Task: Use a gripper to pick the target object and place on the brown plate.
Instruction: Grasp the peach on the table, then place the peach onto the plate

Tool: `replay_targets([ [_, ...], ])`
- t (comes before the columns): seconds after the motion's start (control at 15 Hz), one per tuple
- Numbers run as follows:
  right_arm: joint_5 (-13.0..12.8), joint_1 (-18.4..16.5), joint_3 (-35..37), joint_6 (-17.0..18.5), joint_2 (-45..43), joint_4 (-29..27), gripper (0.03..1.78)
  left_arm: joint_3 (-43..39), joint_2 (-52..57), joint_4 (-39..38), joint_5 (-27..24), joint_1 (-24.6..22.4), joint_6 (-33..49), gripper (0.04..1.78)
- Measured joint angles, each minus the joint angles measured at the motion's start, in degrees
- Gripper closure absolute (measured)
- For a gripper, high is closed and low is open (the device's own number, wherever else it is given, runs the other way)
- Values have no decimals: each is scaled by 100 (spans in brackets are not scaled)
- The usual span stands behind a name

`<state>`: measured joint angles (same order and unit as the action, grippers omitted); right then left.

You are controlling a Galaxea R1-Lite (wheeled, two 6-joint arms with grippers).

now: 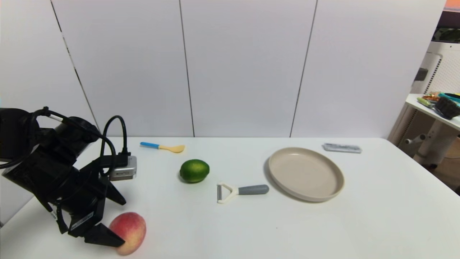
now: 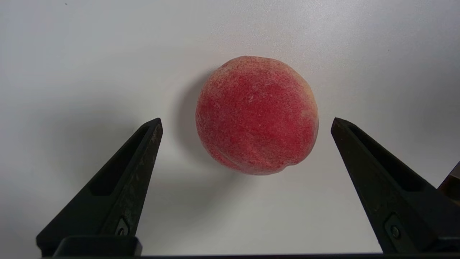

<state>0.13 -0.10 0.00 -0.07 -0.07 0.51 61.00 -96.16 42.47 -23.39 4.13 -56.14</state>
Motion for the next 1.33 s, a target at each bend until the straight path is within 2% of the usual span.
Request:
replay_targets([
  [0.8,2,0,0,0,0,0,12,-207,-406,-323,-2,88,-6,13],
  [0.93,0,0,0,0,0,0,12,-216,-450,-325,2,118,-4,44],
  [1.0,0,2,0,2,0,0,12,-222,-464,-328,2,127,-6,54],
  [1.13,0,2,0,0,0,0,12,-244,-475,-325,0,135,-6,61],
  [1.33,2,2,0,0,0,0,12,-196,-395,-312,-9,223,66,62],
])
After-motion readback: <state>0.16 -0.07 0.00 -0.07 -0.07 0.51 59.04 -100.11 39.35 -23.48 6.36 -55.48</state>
